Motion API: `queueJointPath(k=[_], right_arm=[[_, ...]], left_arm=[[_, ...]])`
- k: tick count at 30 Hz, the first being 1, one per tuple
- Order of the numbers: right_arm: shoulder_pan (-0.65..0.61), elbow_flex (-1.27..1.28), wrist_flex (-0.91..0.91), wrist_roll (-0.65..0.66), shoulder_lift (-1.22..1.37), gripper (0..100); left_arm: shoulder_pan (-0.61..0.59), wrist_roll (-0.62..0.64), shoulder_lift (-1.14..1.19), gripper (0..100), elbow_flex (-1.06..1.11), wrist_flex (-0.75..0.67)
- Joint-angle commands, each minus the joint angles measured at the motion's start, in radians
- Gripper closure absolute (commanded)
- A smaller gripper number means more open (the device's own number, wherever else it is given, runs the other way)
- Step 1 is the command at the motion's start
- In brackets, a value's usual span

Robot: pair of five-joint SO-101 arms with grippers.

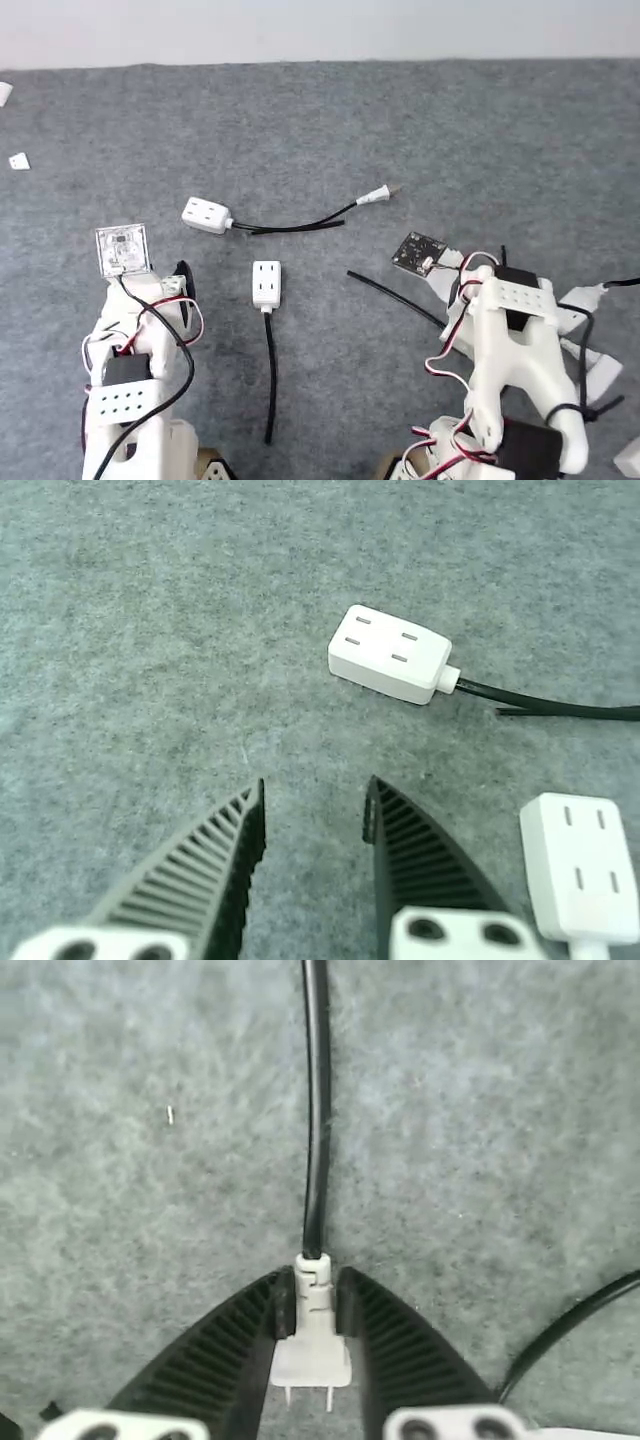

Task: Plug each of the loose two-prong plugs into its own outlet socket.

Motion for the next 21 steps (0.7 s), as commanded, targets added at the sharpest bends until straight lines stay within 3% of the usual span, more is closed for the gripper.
queueJointPath(k=[1, 5, 11, 21], right_arm=[[-0.013, -0.002, 0.007, -0.048, -0.036, 86.8], [-0.022, -0.002, 0.007, -0.06, -0.03, 86.8], [-0.035, 0.049, -0.024, -0.058, -0.03, 97.5], [-0.031, 0.057, -0.036, -0.058, -0.03, 94.9]], left_arm=[[0.003, -0.011, -0.014, 85, -0.005, -0.025], [0.003, -0.026, -0.014, 85, -0.005, -0.025], [0.006, -0.06, -0.014, 85, -0.005, -0.021], [0.006, -0.061, -0.014, 85, -0.004, -0.02]])
